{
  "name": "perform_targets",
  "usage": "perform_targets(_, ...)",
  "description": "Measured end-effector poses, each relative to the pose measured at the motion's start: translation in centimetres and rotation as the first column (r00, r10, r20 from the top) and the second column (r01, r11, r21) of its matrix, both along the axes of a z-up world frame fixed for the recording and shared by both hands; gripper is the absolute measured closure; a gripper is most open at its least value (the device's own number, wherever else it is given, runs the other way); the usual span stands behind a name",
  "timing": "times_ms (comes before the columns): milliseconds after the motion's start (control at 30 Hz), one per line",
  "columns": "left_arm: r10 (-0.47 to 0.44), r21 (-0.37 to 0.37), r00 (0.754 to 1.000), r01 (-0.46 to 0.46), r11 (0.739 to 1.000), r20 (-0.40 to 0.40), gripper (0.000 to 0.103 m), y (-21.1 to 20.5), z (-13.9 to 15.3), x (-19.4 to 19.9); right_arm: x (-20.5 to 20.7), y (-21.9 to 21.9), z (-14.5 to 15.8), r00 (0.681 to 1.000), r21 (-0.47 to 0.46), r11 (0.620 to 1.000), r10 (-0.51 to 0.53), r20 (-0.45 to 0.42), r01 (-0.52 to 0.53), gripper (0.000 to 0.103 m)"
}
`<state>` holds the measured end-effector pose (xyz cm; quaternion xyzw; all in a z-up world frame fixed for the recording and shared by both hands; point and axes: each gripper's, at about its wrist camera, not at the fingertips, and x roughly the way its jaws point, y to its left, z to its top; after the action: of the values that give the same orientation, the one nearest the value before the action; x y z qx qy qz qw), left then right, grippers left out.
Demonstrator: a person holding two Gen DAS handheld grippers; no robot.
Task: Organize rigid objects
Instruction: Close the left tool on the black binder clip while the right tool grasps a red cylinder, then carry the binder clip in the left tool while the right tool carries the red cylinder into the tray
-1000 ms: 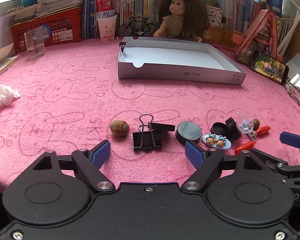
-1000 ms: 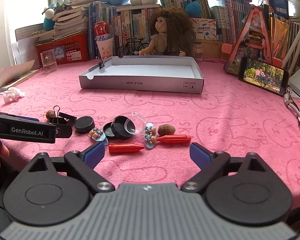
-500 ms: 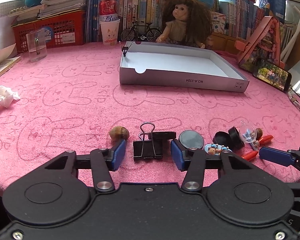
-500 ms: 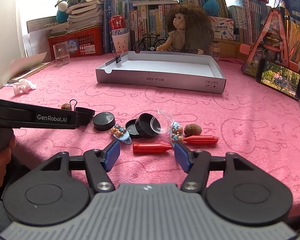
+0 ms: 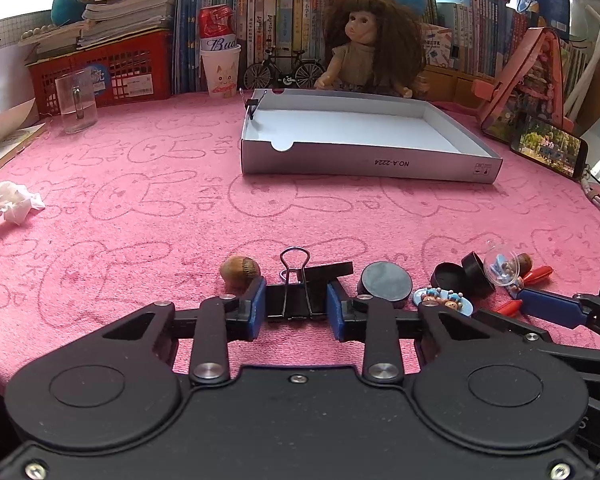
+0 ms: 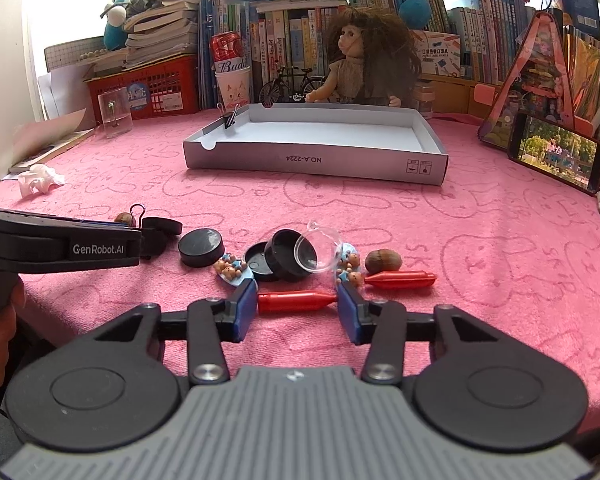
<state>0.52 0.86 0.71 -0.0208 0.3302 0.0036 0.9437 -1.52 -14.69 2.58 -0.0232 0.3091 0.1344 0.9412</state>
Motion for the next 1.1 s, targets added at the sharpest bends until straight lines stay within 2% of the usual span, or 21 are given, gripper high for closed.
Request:
perform_targets(333, -0.044, -0.055, 0.999, 0.044, 0.997, 0.009, 0.073, 0.1, 1.0, -1.1, -0.4, -0.3, 0.9, 0.999, 0.017, 1.000, 0.007, 0.048, -0.008, 0.054)
perform_targets(500, -0.048, -0.051, 0.999, 0.049, 0.998, 0.023, 0.073, -0.2, 1.6, -1.3, -0.4, -0.5, 1.2, 0.998, 0.016, 1.000, -0.005, 0.066, 0.004, 0.054)
perform_targets(1100, -0.046, -0.086, 0.997, 0.051, 0.995, 0.056, 0.073, 0.5, 3.3, 0.5, 2.2, -4.0, 2.6, 0.982, 0.041, 0.984, -0.174, 0.076, 0.171, 0.054)
